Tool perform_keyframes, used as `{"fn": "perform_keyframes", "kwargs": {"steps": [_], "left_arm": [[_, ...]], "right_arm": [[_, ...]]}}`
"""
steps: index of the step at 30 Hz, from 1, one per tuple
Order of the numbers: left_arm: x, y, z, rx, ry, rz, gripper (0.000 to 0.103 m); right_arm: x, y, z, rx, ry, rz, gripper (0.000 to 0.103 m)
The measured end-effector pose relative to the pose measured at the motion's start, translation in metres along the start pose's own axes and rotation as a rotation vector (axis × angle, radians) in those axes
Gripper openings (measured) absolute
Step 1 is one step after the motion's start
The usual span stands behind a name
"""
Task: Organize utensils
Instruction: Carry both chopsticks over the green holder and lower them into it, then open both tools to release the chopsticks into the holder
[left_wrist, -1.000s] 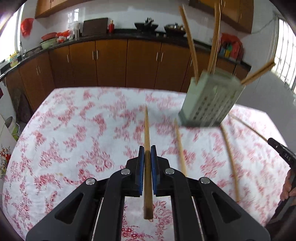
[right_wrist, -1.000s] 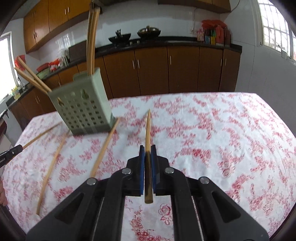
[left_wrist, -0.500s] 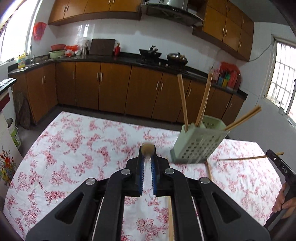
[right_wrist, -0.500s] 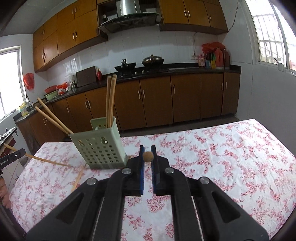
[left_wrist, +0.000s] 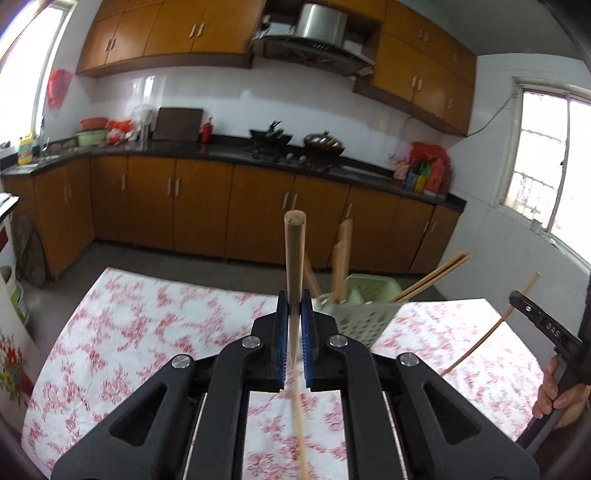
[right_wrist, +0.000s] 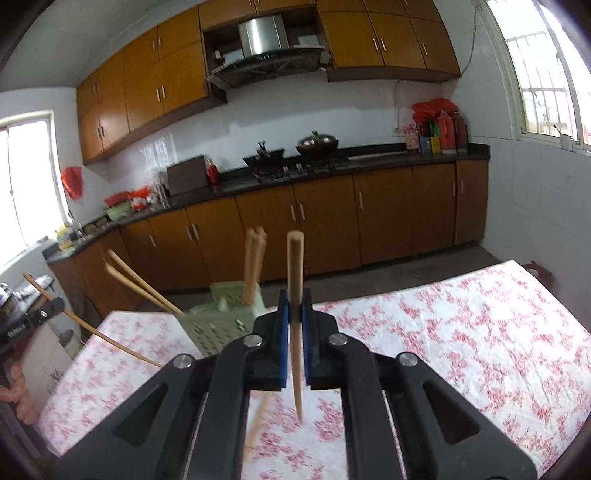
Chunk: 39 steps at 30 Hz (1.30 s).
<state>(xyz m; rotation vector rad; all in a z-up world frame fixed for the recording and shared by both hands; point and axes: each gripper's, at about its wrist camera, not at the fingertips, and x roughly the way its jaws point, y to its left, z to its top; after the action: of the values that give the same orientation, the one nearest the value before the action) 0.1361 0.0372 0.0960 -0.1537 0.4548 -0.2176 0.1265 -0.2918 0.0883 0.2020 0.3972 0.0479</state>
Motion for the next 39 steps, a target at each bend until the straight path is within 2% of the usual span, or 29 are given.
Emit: {"fn": "perform_keyframes", "kwargs": {"steps": [5,10,15,19,26,32,39], "left_arm": [[-0.01,-0.024,0.022,0.015,-0.047,-0.055,0.007],[-0.005,-0.051,0.045,0.041,-0.086,-0.087,0.007],[0.016,-0.068,0.063,0.072,-0.12,-0.066,0.007],[0.036,-0.065,0.067,0.052,-0.124,-0.037,0.007],[0.052,-0.056,0.083,-0.016,-0.165,-0.038,0.007],[0.054,-0.063,0.094,0.012,-0.216,-0.028,0.007],[0.084,-0.057,0.067,-0.001,-0.153,-0.023,0.007]], "right_arm": [[-0.017,0.016,0.032,0.016,-0.066,0.083,0.007],[-0.018,0.036,0.058,0.0,-0.144,0.103,0.007],[0.004,0.046,0.083,0.039,-0.218,0.096,0.007],[0.028,0.05,0.096,0.055,-0.244,0.073,0.007],[0.071,0.058,0.096,0.047,-0.22,0.043,0.007],[0.084,0.06,0.099,0.052,-0.219,0.052,0.007],[0.101,0.061,0.08,0.025,-0.161,0.057,0.007]]}}
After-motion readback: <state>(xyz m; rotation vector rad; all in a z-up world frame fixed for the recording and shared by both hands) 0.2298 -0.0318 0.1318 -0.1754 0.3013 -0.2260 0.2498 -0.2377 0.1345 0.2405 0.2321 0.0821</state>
